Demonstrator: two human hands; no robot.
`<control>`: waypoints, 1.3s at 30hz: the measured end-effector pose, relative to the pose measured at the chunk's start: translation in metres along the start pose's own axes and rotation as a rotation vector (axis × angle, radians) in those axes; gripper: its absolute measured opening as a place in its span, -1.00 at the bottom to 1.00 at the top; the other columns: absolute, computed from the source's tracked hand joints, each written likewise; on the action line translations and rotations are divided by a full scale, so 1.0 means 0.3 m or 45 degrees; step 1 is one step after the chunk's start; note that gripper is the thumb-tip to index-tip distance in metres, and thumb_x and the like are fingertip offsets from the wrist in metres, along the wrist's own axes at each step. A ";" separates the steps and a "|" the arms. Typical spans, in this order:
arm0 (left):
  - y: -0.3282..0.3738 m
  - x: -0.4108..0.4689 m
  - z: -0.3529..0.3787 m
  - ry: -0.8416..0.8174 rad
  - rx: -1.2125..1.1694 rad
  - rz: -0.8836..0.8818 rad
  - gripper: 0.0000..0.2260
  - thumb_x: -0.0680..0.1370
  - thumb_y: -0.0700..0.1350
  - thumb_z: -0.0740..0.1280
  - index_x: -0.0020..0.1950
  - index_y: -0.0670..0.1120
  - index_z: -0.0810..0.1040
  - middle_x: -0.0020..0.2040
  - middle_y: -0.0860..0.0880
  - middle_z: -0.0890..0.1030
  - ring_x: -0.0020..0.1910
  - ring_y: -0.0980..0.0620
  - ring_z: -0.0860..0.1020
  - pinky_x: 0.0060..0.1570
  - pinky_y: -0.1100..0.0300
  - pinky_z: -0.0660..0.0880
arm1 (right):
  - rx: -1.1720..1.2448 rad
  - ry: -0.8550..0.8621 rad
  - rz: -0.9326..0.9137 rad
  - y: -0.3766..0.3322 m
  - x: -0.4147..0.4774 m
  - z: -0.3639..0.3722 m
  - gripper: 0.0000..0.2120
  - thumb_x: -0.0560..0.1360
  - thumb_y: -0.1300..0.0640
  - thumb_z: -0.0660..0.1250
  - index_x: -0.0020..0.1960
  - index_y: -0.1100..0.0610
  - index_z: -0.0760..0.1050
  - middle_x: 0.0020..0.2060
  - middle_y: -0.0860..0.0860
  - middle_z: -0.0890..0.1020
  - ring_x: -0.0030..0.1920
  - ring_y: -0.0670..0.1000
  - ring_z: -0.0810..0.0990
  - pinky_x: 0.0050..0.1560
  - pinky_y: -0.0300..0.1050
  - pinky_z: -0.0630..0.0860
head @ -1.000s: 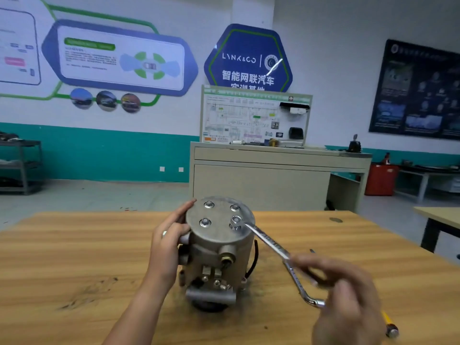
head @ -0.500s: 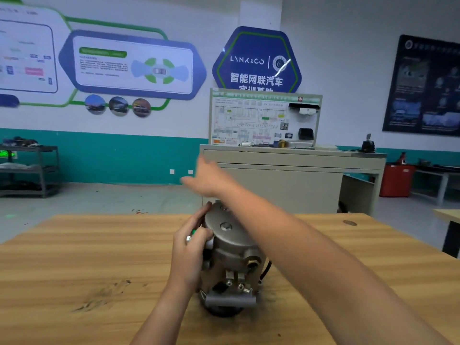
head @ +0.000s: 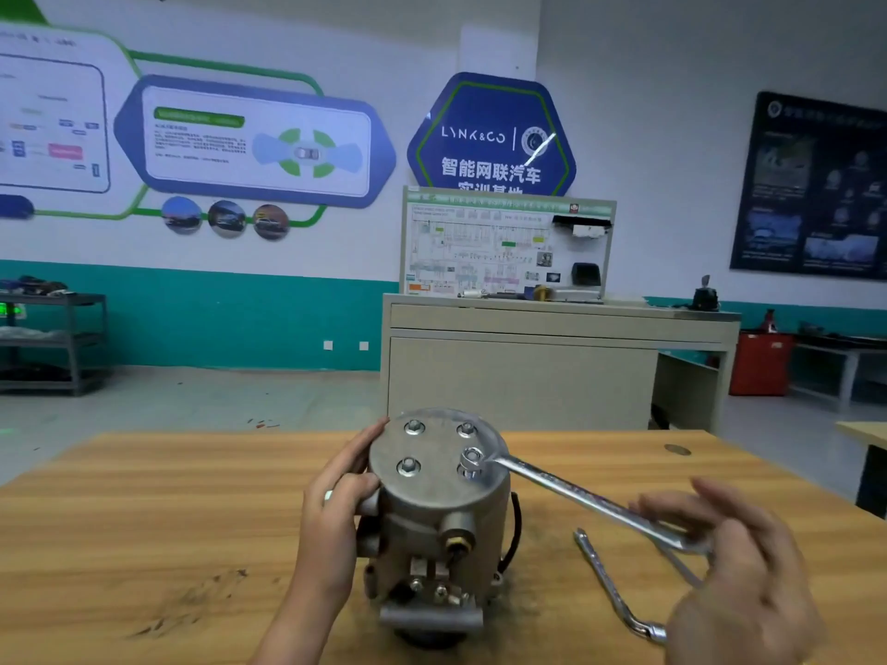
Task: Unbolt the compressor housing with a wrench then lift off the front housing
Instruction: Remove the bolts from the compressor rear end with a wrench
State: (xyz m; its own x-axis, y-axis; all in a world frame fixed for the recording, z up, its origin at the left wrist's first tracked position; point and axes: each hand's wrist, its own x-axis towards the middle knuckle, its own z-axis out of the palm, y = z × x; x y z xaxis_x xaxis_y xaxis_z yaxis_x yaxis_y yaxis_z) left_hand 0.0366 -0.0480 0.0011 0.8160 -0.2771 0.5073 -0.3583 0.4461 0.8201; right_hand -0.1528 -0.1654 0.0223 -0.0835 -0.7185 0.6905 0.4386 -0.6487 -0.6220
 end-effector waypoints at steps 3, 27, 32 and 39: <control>0.027 -0.007 -0.004 -0.071 0.014 0.017 -0.58 0.37 -0.19 0.17 0.16 0.05 0.58 0.04 0.19 0.64 0.01 0.12 0.59 -0.38 0.28 0.48 | -0.128 -0.108 0.534 0.041 0.242 0.109 -0.76 0.55 0.17 0.07 -0.01 -0.08 0.46 -0.16 -0.04 0.65 -0.18 -0.09 0.60 -0.10 -0.08 0.49; 0.044 -0.037 0.096 0.029 -0.078 0.044 -0.71 0.49 -0.28 0.23 -0.41 -0.04 0.49 -0.56 0.04 0.43 -0.58 0.22 0.36 -0.62 0.38 0.25 | -0.661 -1.252 -0.894 -0.084 0.020 0.521 -0.71 0.52 -0.09 0.24 -0.18 0.13 0.39 -0.23 0.13 0.58 -0.18 0.14 0.52 -0.26 -0.08 0.34; 0.027 -0.039 0.084 -0.052 0.108 0.043 -0.90 0.46 -0.14 0.26 -0.11 -0.15 0.52 -0.40 0.21 0.53 -0.15 0.16 0.47 -0.25 0.50 0.37 | 0.043 -0.843 -1.330 -0.067 -0.040 0.361 -0.66 0.53 0.14 0.21 -0.36 0.28 0.45 -0.45 0.16 0.48 -0.39 0.11 0.43 -0.32 -0.03 0.42; 0.036 -0.032 0.032 -0.067 0.035 -0.051 -0.61 0.46 -0.23 0.17 0.15 0.12 0.59 -0.06 -0.04 0.66 -0.22 0.07 0.53 -0.44 0.38 0.43 | 0.019 -0.618 -0.976 0.038 -0.118 0.107 -0.83 0.57 0.19 0.12 -0.17 0.16 0.40 -0.06 0.13 0.63 0.11 0.02 0.54 0.12 -0.11 0.48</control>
State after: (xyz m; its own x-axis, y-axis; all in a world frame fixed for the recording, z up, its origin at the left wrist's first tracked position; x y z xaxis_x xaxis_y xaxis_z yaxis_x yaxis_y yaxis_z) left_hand 0.0206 -0.0487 0.0076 0.8050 -0.3392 0.4869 -0.3391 0.4104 0.8465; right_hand -0.1162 -0.1394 0.0025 0.0274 0.0955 0.9951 0.4300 -0.8998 0.0745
